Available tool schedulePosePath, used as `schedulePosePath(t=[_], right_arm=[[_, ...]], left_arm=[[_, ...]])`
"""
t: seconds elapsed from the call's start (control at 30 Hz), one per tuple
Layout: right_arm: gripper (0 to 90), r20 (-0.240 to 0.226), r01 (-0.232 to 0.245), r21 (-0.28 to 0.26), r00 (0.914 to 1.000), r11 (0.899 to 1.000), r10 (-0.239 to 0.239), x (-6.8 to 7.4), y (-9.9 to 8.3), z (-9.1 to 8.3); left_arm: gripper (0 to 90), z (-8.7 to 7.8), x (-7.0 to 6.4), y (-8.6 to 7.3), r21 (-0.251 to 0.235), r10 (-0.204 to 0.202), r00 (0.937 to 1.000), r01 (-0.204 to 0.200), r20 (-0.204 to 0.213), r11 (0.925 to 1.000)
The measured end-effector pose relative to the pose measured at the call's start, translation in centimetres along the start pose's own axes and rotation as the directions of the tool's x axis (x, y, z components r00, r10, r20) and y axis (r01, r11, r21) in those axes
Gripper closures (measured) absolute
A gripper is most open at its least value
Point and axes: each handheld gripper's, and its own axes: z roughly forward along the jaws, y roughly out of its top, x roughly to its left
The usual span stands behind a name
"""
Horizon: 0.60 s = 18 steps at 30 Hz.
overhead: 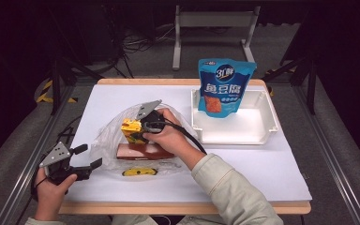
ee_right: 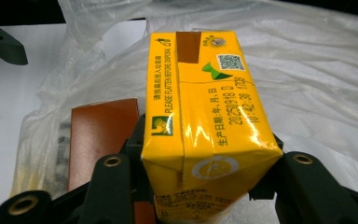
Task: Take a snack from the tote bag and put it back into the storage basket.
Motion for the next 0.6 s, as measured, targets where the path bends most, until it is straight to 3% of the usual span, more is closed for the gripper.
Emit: schedulePosePath(t=[0.6], right_arm=[[54.6, -0.008, 0.012, -0.054, 0.9999, 0.998, -0.012, 0.4, 2.7, -3.2]], left_arm=[[16.3, 0.0, 0.0, 0.0, -0.002, -0.004, 1.0000, 0.004, -0.002, 1.0000]])
